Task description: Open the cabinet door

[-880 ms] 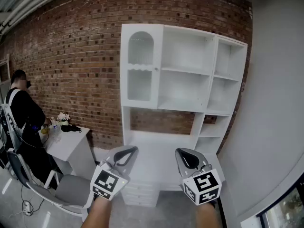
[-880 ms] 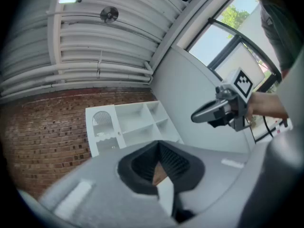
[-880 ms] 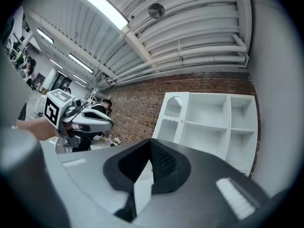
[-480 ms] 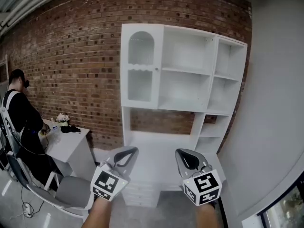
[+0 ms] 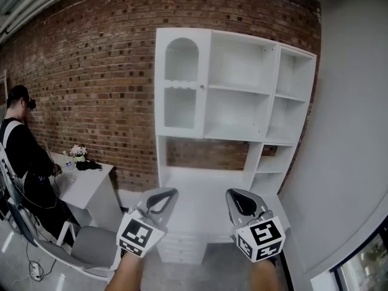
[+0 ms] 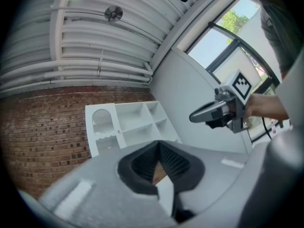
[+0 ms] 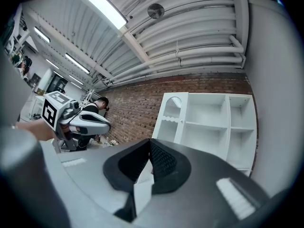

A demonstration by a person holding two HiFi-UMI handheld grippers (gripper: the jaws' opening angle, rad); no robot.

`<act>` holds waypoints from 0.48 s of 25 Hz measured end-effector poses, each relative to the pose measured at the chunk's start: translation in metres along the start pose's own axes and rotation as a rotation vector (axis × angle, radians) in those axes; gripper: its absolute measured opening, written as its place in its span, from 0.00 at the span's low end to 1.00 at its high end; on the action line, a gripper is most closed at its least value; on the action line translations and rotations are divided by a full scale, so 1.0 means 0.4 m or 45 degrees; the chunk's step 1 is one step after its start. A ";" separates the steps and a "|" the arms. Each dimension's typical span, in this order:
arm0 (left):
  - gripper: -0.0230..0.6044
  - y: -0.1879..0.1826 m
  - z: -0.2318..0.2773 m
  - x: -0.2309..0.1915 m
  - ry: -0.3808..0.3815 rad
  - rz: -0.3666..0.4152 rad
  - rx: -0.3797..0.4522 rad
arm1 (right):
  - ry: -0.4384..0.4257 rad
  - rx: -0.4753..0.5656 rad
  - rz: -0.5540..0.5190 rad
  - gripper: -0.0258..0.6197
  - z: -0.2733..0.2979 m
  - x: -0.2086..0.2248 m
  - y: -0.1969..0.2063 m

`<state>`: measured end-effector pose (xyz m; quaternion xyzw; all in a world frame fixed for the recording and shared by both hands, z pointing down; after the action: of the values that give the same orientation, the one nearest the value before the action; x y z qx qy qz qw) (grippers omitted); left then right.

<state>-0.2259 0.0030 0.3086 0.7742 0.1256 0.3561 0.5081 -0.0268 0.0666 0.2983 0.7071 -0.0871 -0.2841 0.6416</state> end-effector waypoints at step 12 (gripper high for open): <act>0.04 0.014 0.038 -0.001 0.023 -0.013 -0.002 | -0.007 -0.012 0.006 0.05 0.027 0.017 0.004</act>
<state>-0.2168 -0.0102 0.3097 0.7700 0.1339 0.3603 0.5093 -0.0263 0.0537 0.2977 0.7032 -0.0891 -0.2850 0.6453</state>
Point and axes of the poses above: the fingertips, and each gripper's own axes: z forward along the fingers, x to its right, y out of its underside, the point moved 7 cm from there along -z, backward along the fingers, and after that the axes turned 14 degrees about -y, right-handed, at the moved point
